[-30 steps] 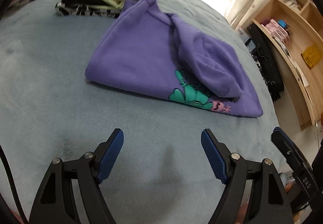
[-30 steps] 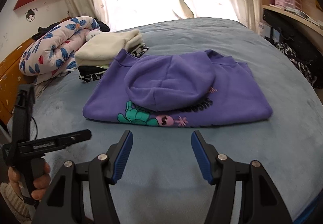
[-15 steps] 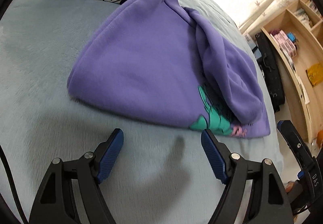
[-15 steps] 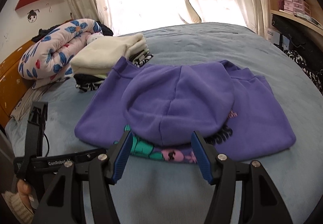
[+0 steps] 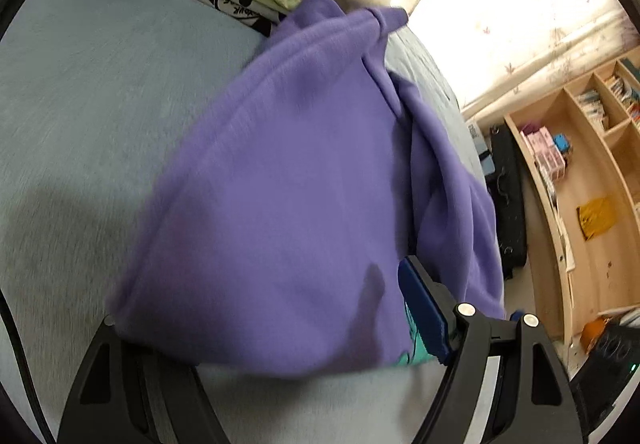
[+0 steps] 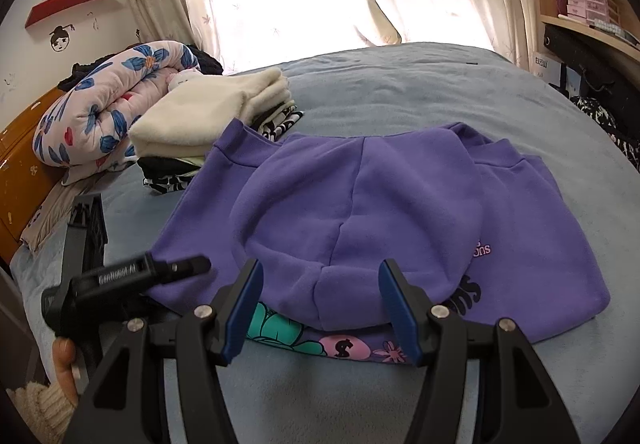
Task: Fold large clothes
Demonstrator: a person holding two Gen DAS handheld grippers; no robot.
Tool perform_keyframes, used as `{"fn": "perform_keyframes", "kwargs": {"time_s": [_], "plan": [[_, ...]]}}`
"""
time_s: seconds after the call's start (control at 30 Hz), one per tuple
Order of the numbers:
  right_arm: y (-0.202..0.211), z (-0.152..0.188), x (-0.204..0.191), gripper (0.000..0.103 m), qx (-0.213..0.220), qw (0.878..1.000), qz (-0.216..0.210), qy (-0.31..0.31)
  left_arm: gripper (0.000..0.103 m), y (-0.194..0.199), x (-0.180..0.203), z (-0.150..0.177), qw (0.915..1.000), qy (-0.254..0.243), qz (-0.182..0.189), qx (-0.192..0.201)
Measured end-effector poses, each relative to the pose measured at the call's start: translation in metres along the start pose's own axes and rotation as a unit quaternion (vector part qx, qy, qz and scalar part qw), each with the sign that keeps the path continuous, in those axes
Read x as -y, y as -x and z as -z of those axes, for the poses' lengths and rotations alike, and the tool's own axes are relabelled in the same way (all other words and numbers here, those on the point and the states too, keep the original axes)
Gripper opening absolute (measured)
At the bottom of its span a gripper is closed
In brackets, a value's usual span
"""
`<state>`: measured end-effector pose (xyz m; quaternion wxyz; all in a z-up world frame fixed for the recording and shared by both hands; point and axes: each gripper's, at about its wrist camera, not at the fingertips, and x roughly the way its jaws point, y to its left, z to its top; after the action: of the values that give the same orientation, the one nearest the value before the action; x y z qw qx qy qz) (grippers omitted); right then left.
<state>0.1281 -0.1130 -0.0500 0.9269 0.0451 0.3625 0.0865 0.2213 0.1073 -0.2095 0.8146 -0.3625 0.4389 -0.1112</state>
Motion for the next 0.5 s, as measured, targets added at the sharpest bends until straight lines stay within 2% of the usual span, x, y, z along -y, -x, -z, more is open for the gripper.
{"fn": "perform_keyframes", "kwargs": {"time_s": [0.1, 0.17, 0.27, 0.3, 0.4, 0.47, 0.5], "plan": [[-0.002, -0.001, 0.000, 0.060, -0.001, 1.000, 0.000, 0.000, 0.072, 0.001, -0.001, -0.013, 0.9995, 0.005, -0.002, 0.030], [-0.003, -0.003, 0.000, 0.058, -0.001, 1.000, -0.002, 0.000, 0.048, 0.003, -0.001, -0.015, 0.9984, 0.003, -0.016, 0.054], [-0.004, -0.007, -0.001, 0.054, -0.001, 1.000, -0.007, 0.000, 0.026, 0.000, -0.003, -0.017, 0.9977, 0.002, -0.021, 0.064], [-0.005, -0.008, -0.001, 0.052, -0.001, 1.000, -0.008, 0.001, 0.024, 0.000, -0.001, -0.015, 0.9974, -0.003, -0.021, 0.070], [-0.014, -0.017, -0.003, 0.034, -0.003, 1.000, 0.012, 0.015, 0.018, 0.009, 0.010, -0.008, 0.9947, -0.033, -0.029, 0.093], [-0.023, -0.024, -0.004, 0.016, -0.006, 1.000, 0.021, 0.021, 0.017, 0.017, 0.026, -0.004, 0.9906, -0.064, -0.036, 0.115], [-0.029, -0.028, -0.004, 0.015, -0.008, 0.999, 0.021, 0.023, 0.017, 0.023, 0.035, -0.002, 0.9884, -0.077, -0.038, 0.125]]}}
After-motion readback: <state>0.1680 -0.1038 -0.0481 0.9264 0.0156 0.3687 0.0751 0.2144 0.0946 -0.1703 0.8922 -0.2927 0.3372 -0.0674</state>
